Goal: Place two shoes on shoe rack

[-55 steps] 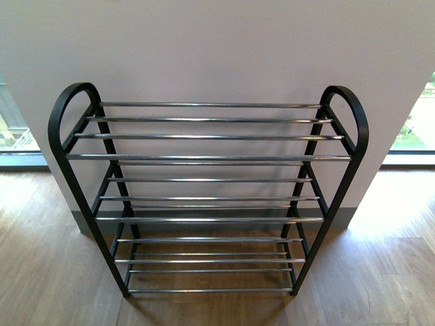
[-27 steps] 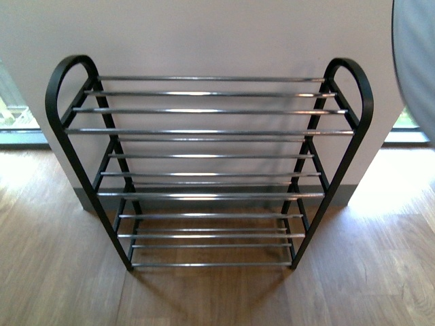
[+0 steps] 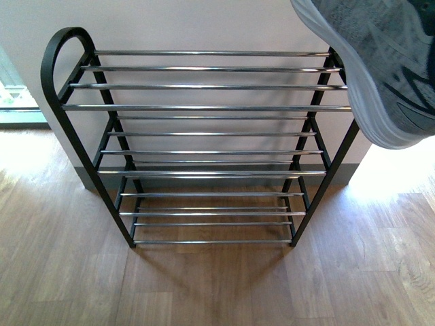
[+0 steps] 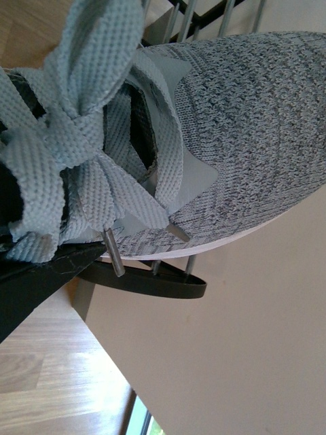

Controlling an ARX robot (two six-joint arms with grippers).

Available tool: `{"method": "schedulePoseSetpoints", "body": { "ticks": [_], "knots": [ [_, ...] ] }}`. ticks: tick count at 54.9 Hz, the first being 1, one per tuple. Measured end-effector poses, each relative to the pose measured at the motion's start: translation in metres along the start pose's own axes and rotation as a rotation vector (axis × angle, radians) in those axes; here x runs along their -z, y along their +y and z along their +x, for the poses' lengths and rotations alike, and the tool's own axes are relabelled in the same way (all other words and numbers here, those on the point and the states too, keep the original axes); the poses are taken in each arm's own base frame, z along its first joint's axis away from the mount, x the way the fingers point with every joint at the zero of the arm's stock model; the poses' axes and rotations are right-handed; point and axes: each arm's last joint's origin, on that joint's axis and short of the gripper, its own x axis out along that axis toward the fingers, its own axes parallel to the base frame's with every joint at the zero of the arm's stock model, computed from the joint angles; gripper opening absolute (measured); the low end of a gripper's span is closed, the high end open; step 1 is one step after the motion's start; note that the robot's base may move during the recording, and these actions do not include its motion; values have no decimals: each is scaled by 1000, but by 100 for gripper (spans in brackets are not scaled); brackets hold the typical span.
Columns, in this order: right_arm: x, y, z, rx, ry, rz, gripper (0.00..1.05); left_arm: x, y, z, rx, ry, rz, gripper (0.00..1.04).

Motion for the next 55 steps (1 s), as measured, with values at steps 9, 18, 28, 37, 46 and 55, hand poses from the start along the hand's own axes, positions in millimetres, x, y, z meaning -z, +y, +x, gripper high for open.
{"method": "schedulePoseSetpoints", "body": {
  "ticks": [9, 18, 28, 37, 46, 55],
  "knots": [
    [-15, 5, 46, 24, 35, -9, 1, 0, 0, 0, 0, 0, 0, 2],
    [-14, 5, 85, 71, 104, -9, 1, 0, 0, 0, 0, 0, 0, 2],
    [-10, 3, 121, 104, 173, 9, 1, 0, 0, 0, 0, 0, 0, 2],
    [-12, 1, 146, 146, 208, 19, 1, 0, 0, 0, 0, 0, 0, 2],
    [-7, -5, 171, 192, 248, 13, 1, 0, 0, 0, 0, 0, 0, 2],
    [-5, -10, 184, 226, 271, 17, 1, 0, 0, 0, 0, 0, 0, 2]
  ]
}}
